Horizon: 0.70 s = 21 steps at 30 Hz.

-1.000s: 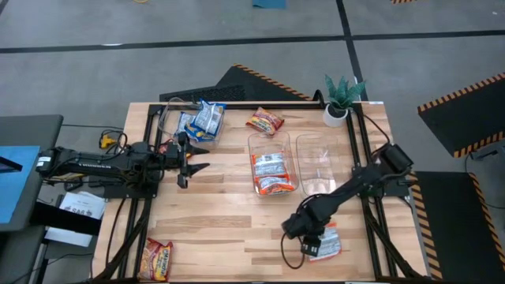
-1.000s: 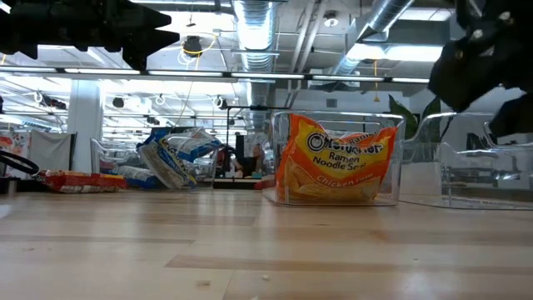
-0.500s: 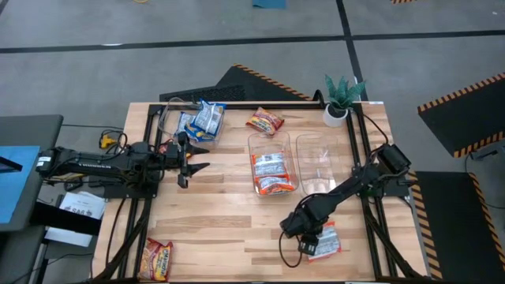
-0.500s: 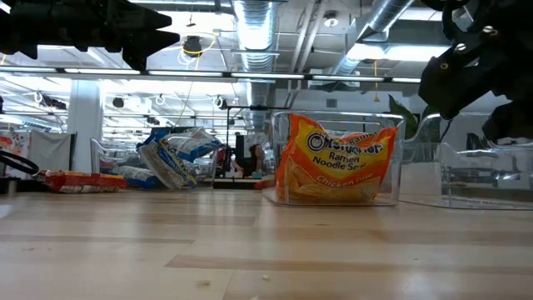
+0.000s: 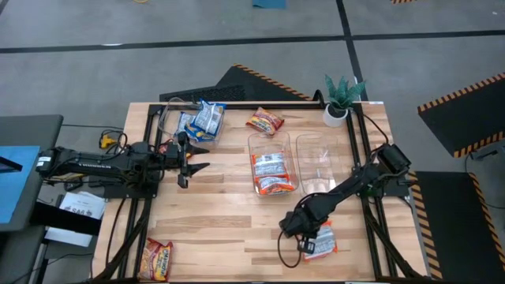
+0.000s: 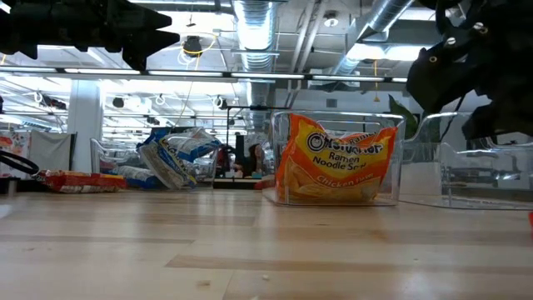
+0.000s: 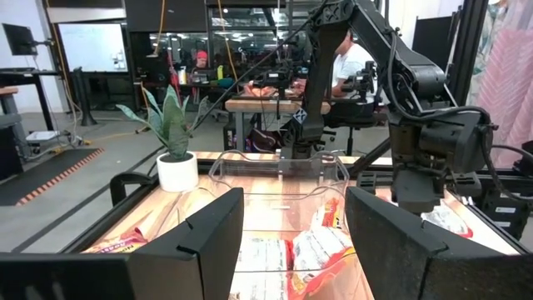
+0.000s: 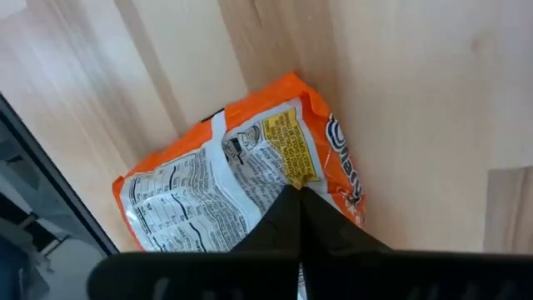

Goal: Sort Maruchan noodles
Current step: Put the orange noodle pack into the bottom center transparent bin

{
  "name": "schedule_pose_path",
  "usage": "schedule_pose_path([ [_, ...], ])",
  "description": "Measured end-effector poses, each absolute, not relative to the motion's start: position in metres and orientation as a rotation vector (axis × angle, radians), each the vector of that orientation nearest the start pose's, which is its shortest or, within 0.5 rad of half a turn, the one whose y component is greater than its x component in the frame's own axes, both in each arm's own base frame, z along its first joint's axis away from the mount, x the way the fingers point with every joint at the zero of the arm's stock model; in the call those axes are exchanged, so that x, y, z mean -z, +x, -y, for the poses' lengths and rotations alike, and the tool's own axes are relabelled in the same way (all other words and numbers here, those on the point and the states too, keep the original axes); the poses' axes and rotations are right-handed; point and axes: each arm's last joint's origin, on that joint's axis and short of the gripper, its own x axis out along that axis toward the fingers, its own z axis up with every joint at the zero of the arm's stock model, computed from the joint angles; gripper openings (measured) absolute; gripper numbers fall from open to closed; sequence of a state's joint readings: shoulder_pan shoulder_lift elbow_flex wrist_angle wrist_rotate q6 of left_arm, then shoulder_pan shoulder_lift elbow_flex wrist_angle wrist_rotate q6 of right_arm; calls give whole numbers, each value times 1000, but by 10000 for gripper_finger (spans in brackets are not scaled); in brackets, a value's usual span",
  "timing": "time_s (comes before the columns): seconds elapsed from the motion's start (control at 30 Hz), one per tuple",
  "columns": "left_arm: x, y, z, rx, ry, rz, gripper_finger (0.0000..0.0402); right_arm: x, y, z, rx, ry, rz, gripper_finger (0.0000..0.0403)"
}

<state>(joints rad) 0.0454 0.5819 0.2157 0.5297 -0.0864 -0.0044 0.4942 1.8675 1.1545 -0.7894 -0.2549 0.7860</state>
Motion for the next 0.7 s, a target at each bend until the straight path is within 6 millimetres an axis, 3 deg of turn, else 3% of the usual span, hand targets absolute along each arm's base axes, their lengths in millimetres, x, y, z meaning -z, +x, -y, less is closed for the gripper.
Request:
schedule_pose_path([
  [0.2, -233, 145, -9, -131, -8, 164, 199, -166, 302, -169, -37, 266, -1539, 7],
  [0.5, -233, 145, -9, -131, -12, 165, 199, -220, 331, -181, -243, 109, -1331, 7],
  [0.7, -233, 145, -9, -131, -12, 165, 199, -247, 338, -174, -210, 40, -1291, 7],
])
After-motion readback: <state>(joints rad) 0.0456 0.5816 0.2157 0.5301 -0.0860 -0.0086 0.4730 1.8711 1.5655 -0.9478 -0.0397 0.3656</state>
